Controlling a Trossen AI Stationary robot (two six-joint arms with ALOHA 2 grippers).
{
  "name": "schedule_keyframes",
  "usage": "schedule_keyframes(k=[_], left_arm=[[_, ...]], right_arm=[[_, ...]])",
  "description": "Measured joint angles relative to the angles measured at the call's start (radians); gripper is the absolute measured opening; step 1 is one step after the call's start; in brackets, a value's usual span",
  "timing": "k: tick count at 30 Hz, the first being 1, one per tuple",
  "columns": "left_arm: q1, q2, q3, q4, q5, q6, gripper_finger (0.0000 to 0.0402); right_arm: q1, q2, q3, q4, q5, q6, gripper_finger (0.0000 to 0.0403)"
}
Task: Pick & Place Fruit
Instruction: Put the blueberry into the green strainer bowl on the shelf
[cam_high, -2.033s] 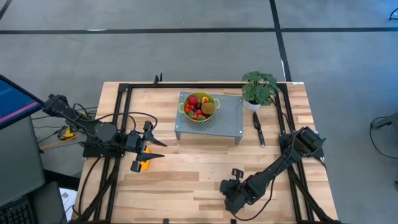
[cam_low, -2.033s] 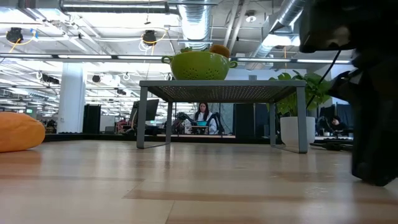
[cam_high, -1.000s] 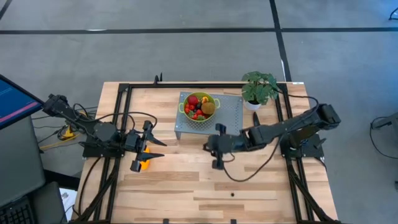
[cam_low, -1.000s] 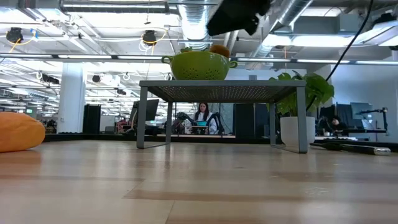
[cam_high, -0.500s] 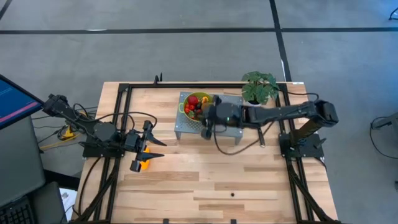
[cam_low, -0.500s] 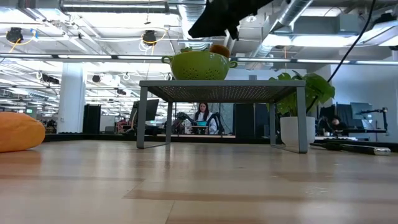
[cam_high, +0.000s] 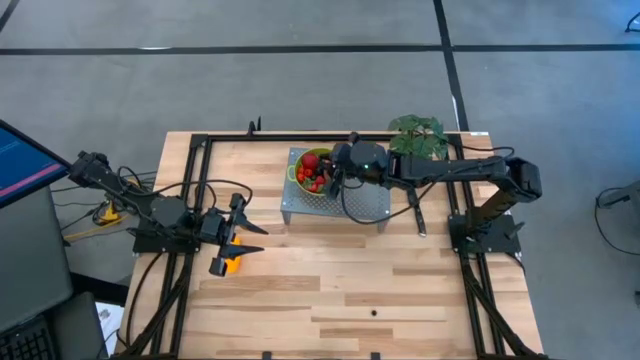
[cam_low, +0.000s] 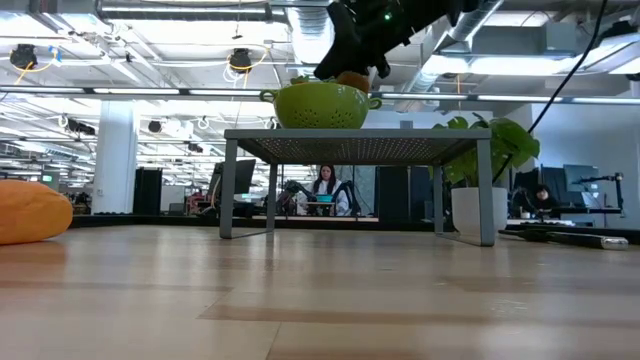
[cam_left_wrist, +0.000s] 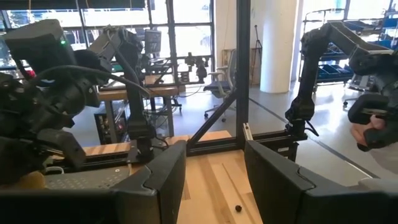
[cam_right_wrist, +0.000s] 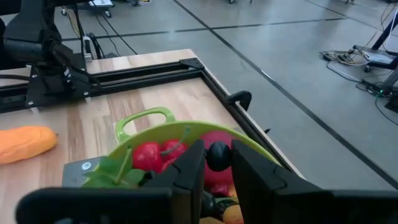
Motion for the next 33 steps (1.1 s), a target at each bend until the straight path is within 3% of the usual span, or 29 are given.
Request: schedule_keyframes(k=[9,24,33], left_arm=[[0.0,0.0,0.0,0.003,-0.001,0.0,0.0158],[0.0,0.0,0.0,0.005,0.0,0.0,0.0158],[0.0,0.0,0.0,0.006,0.003,0.0,0.0158]], right_arm=[[0.0,0.0,0.0,0.0,0.0,0.018,0.0081],[0.052,-0.042,0.027,-0.002,0.003,-0.034,0.0169],[0.233,-0.185,0.051,-0.302,0.029,0.044,0.0159]])
